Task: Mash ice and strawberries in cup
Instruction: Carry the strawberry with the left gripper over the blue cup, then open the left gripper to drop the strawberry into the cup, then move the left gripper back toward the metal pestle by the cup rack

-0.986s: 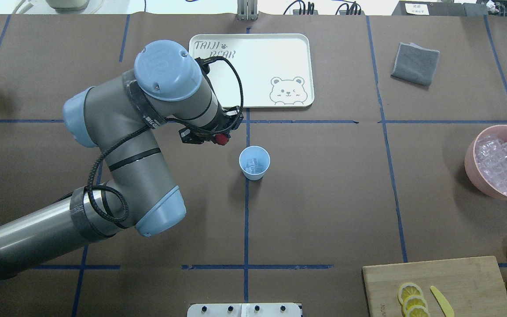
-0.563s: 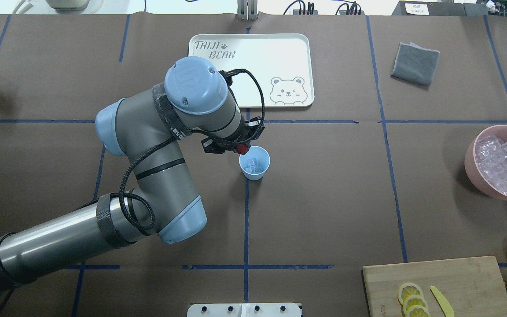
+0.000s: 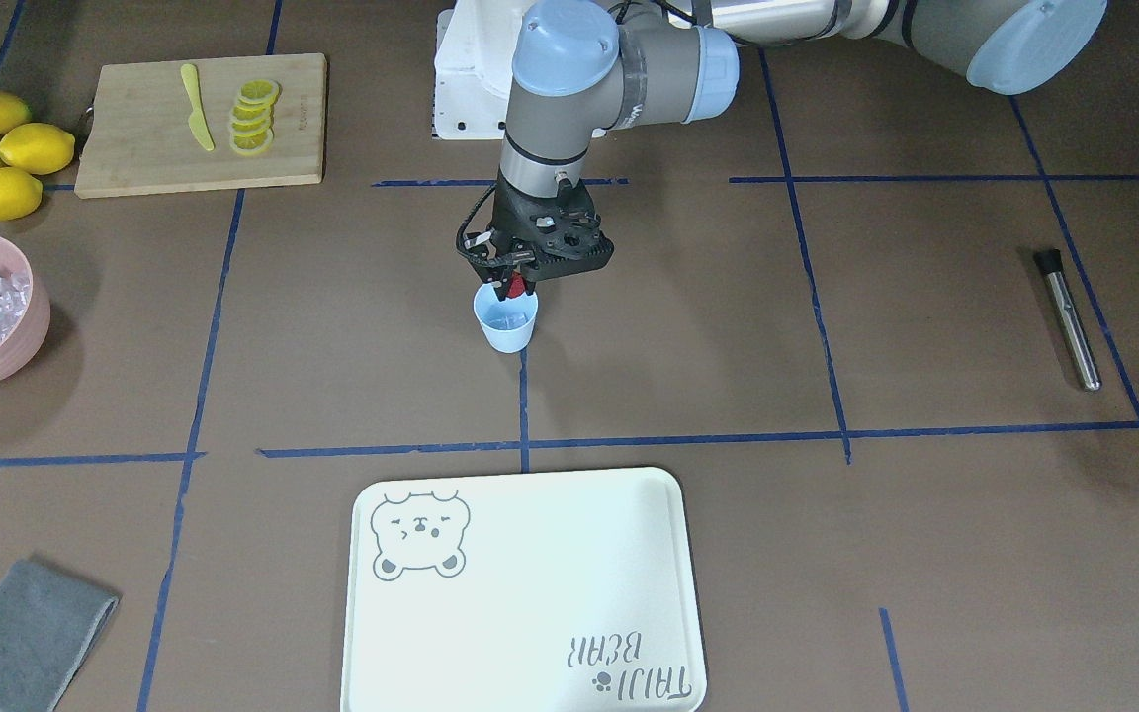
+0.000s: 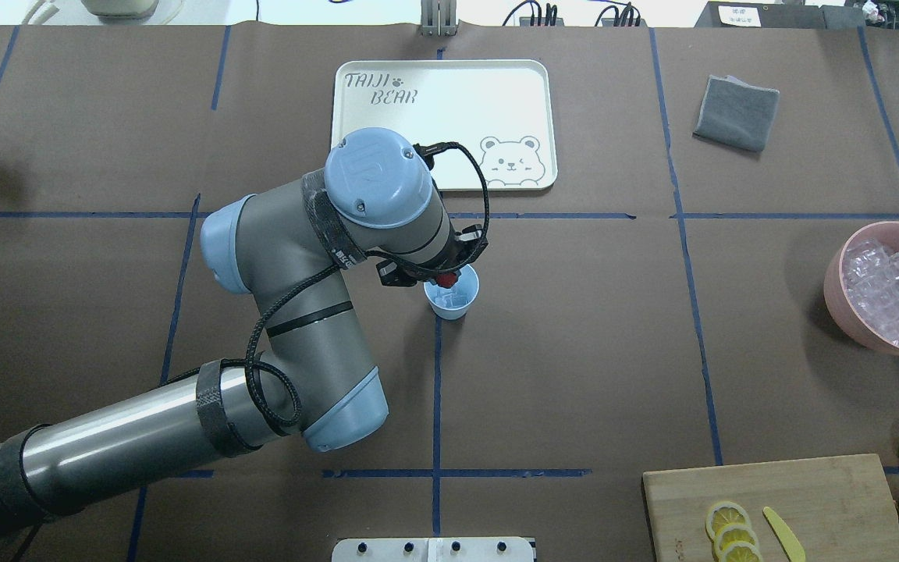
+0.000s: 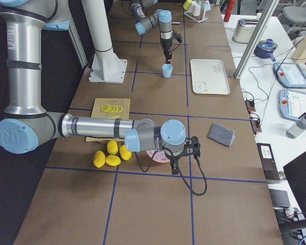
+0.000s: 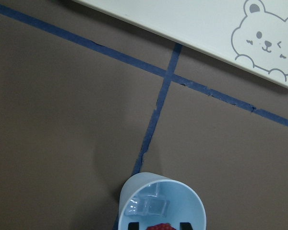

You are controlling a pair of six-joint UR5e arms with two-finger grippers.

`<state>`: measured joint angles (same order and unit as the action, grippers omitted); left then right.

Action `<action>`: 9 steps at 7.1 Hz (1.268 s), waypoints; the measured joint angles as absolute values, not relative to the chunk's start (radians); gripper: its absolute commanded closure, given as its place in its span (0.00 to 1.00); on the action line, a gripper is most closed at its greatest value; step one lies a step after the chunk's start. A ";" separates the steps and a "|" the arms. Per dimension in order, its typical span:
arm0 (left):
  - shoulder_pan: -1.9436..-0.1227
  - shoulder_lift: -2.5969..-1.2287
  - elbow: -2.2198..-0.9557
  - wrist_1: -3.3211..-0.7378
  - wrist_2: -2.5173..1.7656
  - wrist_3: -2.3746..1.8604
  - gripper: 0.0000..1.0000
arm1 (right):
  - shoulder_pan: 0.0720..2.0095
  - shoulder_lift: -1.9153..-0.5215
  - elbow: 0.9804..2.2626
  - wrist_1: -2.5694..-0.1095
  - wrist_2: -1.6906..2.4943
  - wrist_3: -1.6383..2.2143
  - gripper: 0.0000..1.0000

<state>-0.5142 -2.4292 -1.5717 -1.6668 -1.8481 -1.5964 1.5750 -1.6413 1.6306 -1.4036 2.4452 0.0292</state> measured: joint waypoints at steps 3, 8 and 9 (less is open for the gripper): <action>-0.512 -2.432 -1.568 -1.670 -1.845 -1.588 0.00 | 1.575 -1.642 1.631 -1.404 2.445 0.029 0.01; -0.528 -2.419 -1.602 -1.644 -1.849 -1.539 0.00 | 1.575 -1.640 1.631 -1.403 2.443 0.028 0.01; -0.550 -2.398 -1.634 -1.609 -1.860 -1.496 0.00 | 1.575 -1.640 1.631 -1.403 2.437 0.027 0.01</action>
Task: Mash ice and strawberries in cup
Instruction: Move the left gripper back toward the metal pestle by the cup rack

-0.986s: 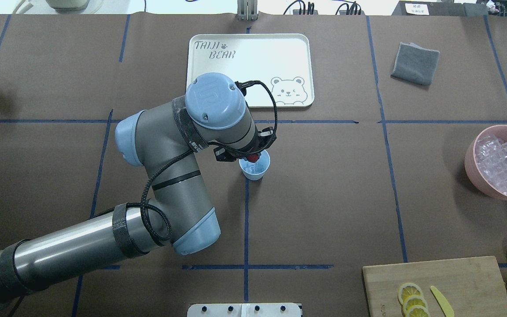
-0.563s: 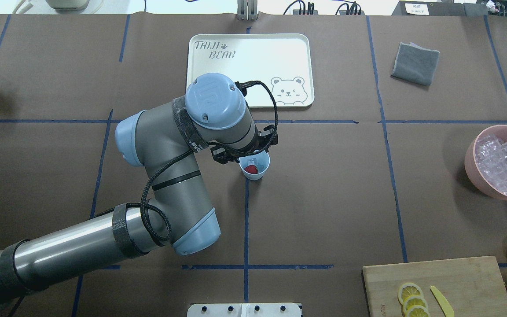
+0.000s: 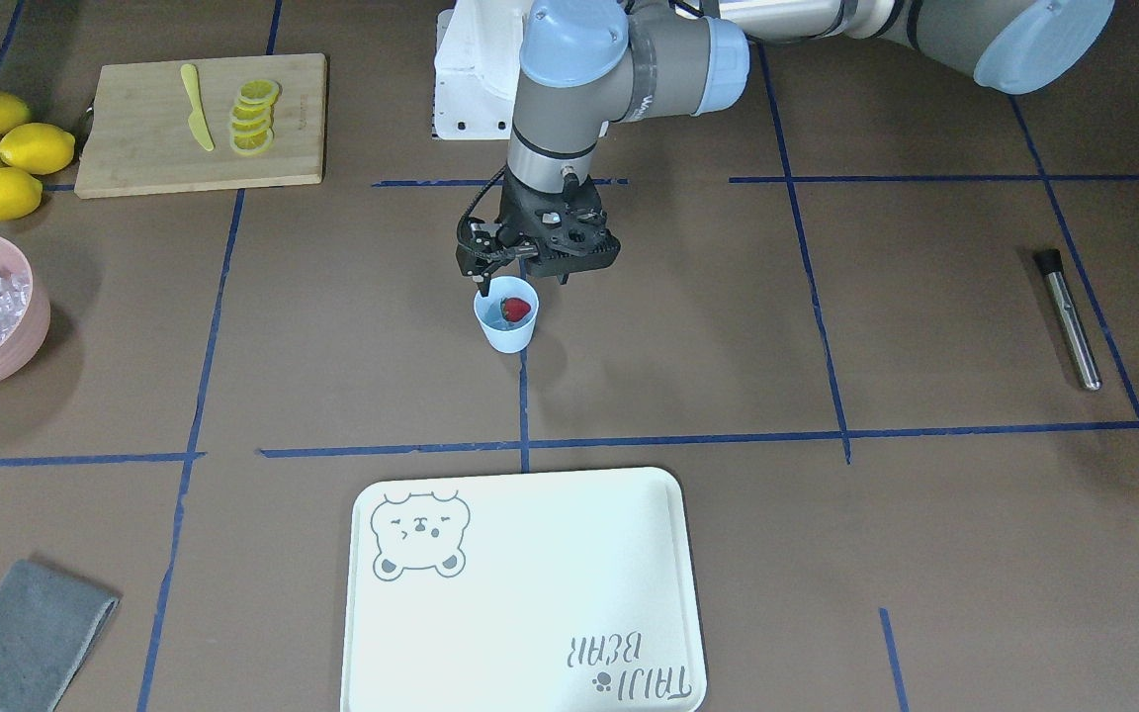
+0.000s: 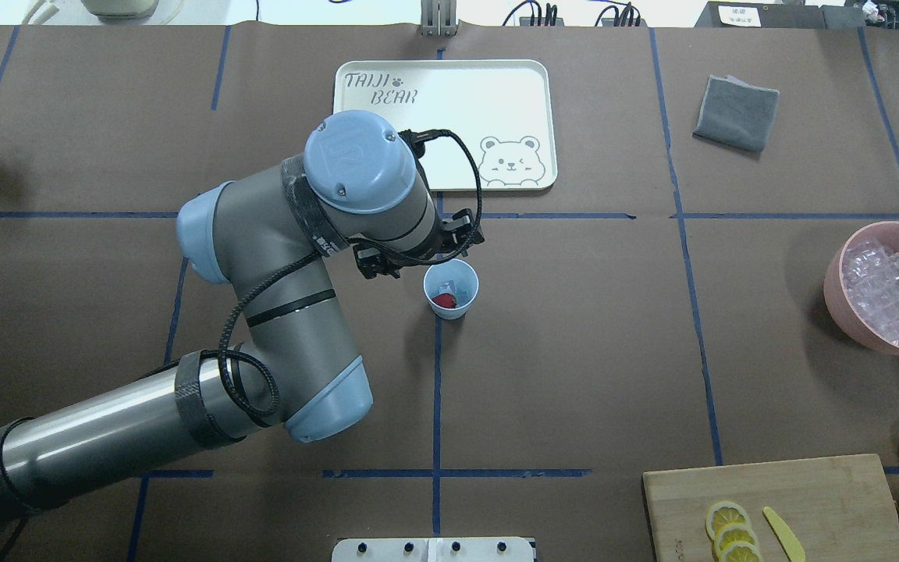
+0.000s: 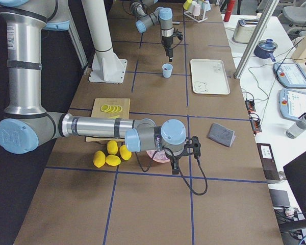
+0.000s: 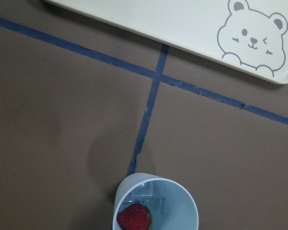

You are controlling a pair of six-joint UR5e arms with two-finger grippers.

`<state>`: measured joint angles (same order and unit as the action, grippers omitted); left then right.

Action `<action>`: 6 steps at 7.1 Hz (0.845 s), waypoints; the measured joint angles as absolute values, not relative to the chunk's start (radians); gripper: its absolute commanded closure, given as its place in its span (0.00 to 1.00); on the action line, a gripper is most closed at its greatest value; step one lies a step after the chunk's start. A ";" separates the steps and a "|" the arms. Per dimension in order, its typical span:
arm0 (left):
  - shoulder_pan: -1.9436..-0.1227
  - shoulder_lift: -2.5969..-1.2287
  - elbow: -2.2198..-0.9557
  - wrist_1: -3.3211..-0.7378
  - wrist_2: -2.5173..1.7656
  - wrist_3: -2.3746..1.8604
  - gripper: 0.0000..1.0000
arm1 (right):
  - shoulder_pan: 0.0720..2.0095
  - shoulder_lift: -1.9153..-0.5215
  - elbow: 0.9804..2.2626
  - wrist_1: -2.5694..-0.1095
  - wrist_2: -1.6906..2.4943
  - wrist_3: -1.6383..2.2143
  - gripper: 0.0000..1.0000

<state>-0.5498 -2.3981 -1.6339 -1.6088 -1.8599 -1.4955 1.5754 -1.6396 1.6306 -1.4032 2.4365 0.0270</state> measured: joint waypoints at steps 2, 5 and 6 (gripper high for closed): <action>-0.610 -2.302 -1.733 -1.539 -1.914 -1.377 0.00 | 1.575 -1.639 1.630 -1.407 2.378 0.025 0.01; -0.766 -2.106 -1.886 -1.447 -2.045 -1.095 0.00 | 1.575 -1.635 1.629 -1.417 2.355 0.031 0.01; -0.812 -2.062 -1.906 -1.410 -2.060 -0.979 0.00 | 1.575 -1.634 1.629 -1.419 2.360 0.035 0.01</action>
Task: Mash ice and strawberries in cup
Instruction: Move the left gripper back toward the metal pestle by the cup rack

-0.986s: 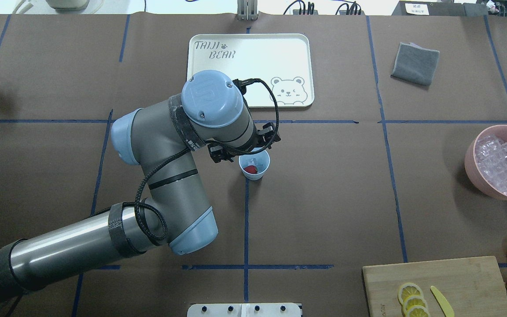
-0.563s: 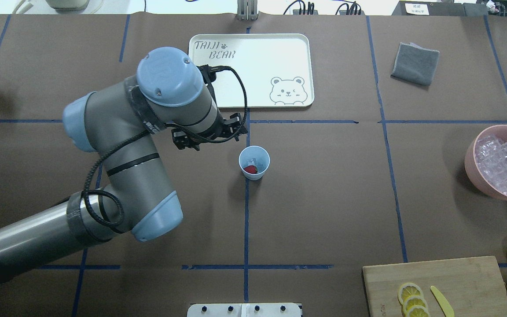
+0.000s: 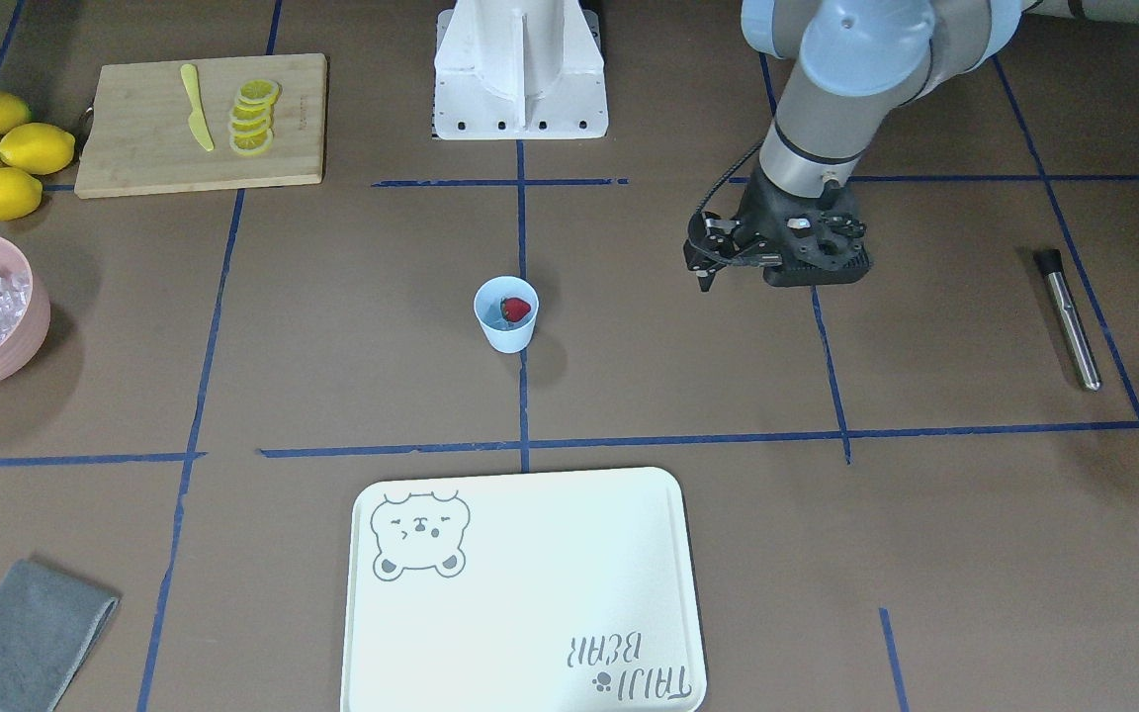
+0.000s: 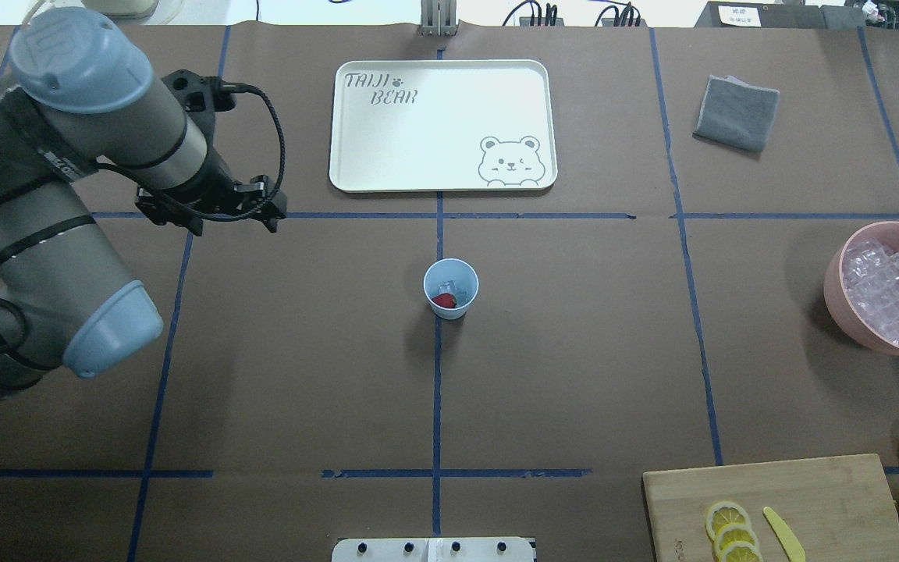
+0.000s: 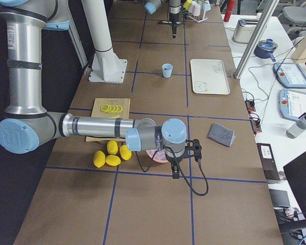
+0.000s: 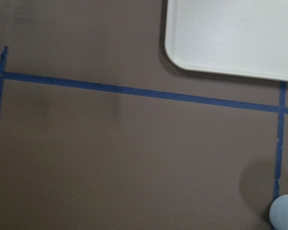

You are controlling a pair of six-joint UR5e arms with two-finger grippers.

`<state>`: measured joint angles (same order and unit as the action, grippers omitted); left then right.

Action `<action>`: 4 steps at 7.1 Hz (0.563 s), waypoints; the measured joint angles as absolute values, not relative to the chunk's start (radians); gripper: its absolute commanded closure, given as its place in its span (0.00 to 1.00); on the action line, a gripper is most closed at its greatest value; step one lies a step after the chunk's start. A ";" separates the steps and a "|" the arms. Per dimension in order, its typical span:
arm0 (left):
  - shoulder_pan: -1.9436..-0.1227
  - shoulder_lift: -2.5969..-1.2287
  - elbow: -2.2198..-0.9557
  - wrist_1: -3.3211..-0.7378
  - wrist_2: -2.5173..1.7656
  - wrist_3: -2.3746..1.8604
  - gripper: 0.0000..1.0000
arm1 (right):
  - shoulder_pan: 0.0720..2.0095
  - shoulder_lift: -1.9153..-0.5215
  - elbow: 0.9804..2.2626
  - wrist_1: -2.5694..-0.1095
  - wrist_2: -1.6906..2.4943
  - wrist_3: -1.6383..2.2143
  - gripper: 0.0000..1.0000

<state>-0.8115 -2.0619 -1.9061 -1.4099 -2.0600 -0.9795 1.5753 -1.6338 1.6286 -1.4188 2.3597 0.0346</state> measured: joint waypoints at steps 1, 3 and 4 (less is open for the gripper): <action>-0.861 -2.004 -1.915 -1.394 -2.066 -0.859 0.00 | 1.575 -1.633 1.628 -1.422 2.367 0.042 0.01; -0.978 -1.872 -1.916 -1.395 -2.083 -0.629 0.00 | 1.575 -1.631 1.630 -1.427 2.371 0.071 0.01; -1.047 -1.802 -1.912 -1.407 -2.118 -0.539 0.00 | 1.575 -1.630 1.631 -1.427 2.368 0.077 0.01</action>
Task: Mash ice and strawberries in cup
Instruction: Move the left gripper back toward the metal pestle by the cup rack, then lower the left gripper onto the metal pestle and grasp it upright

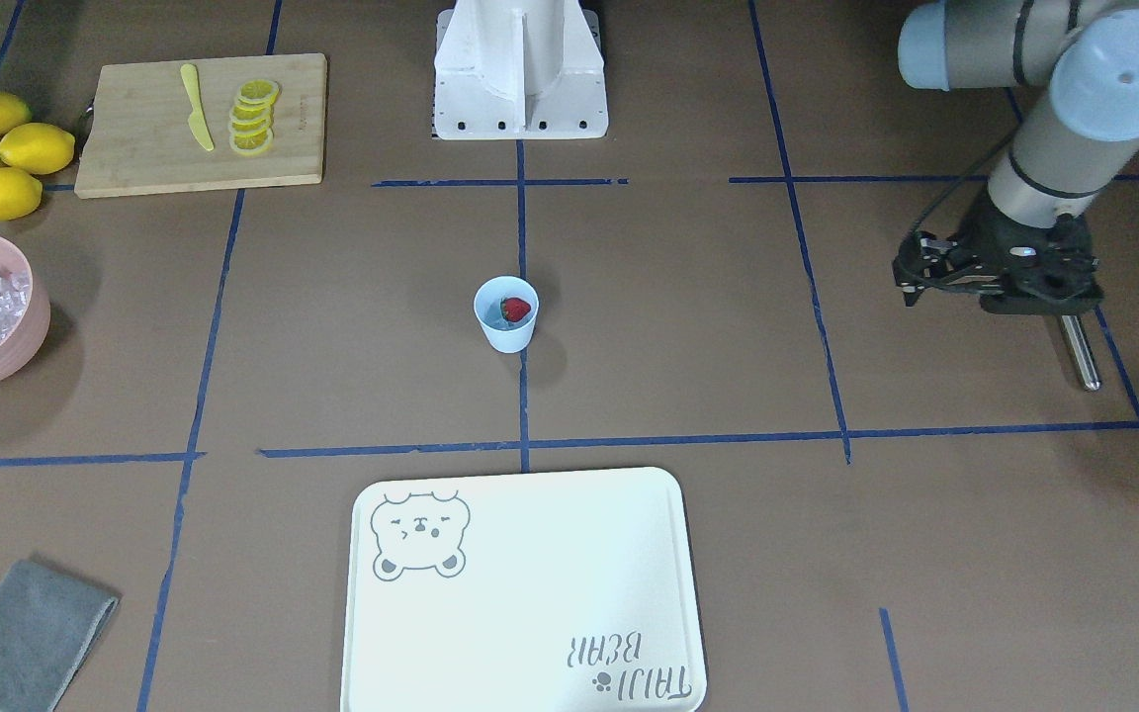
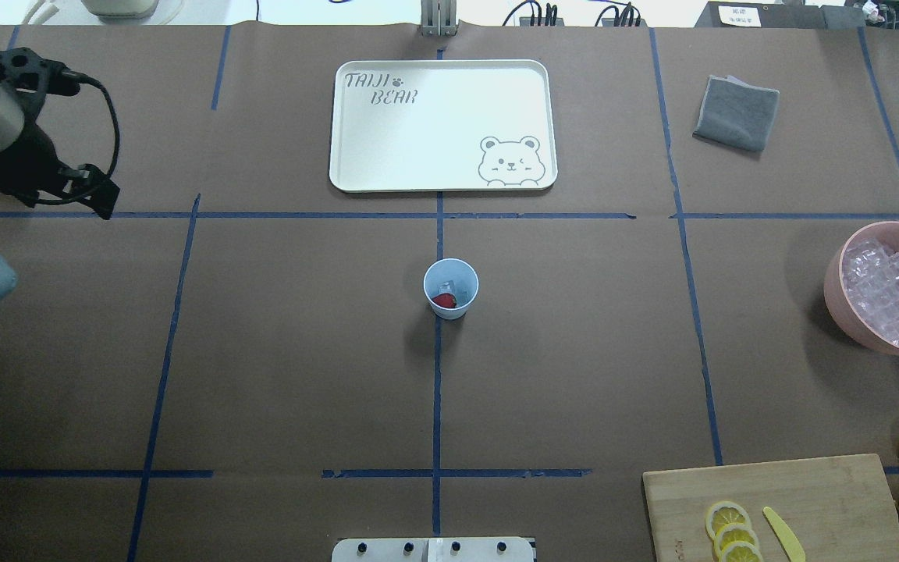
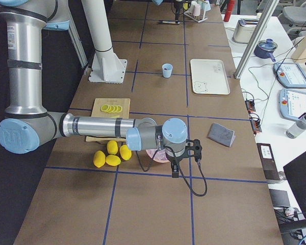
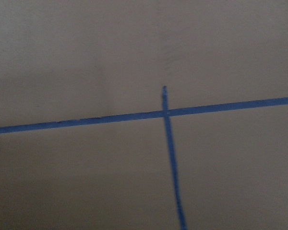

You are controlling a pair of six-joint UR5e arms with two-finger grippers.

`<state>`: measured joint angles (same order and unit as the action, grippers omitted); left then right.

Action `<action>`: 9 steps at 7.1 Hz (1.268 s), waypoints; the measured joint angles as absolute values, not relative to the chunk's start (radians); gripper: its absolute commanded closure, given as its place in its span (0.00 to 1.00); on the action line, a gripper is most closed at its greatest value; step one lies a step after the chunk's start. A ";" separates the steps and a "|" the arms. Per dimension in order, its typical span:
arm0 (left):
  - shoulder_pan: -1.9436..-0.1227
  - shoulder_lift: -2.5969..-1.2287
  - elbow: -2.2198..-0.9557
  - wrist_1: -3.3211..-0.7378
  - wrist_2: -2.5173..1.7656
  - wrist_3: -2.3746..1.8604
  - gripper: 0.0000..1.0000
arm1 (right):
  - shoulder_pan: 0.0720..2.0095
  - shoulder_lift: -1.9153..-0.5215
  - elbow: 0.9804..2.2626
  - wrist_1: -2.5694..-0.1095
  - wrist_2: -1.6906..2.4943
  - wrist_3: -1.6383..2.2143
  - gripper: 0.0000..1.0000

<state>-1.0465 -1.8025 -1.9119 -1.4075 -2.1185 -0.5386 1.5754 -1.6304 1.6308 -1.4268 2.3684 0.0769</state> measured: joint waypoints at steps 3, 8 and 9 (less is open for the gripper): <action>-1.165 -1.618 -1.820 -1.651 -2.182 -0.412 0.00 | 1.575 -1.626 1.631 -1.427 2.363 0.081 0.01; -1.180 -1.546 -1.473 -2.177 -2.186 -0.492 0.00 | 1.575 -1.624 1.633 -1.425 2.361 0.081 0.01; -1.178 -1.550 -1.404 -2.276 -2.184 -0.546 0.00 | 1.575 -1.623 1.633 -1.425 2.361 0.081 0.01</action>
